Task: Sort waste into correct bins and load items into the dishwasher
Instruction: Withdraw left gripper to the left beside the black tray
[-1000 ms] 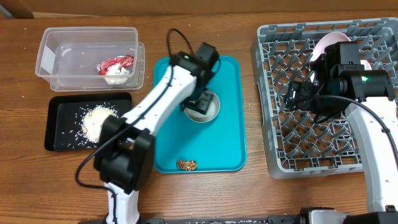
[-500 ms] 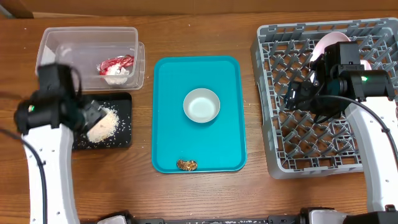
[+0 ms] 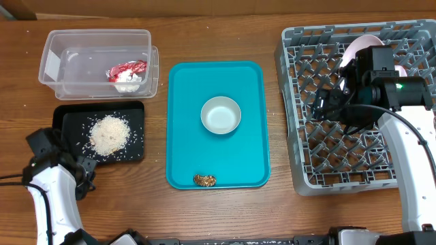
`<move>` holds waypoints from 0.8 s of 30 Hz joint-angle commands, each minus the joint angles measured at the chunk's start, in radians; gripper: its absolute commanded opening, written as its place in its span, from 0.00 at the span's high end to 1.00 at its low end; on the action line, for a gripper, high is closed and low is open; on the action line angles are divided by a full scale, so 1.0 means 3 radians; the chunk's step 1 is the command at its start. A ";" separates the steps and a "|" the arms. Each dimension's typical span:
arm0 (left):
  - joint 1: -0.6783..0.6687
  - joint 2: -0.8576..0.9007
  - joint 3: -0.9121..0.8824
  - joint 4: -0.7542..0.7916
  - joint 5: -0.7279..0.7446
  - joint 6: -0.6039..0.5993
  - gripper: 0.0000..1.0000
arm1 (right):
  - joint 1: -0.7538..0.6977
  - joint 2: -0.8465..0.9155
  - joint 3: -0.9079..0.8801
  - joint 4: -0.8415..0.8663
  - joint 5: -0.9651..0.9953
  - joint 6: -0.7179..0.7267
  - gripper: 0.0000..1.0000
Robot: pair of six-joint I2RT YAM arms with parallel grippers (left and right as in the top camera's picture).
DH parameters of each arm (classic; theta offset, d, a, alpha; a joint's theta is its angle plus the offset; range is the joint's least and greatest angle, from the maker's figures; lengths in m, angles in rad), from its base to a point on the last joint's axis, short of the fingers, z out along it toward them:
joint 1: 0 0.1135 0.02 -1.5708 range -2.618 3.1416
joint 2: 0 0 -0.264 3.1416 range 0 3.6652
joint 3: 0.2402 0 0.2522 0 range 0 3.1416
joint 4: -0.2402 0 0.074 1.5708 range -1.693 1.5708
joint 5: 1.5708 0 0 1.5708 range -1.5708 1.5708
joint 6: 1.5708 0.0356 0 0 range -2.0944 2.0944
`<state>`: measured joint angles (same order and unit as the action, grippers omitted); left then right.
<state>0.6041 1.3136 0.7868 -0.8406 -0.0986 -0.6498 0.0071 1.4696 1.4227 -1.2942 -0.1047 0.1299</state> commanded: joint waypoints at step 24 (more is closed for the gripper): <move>0.0014 0.0720 0.0114 0.1396 0.0769 0.0412 0.76 | -0.0004 0.0005 -0.0003 -0.0046 -0.0006 -0.0019 0.08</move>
<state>0.6041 1.5291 0.7753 -0.4213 0.1169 -0.5507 0.0071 1.4696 1.4227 -1.3098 -0.1043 0.1299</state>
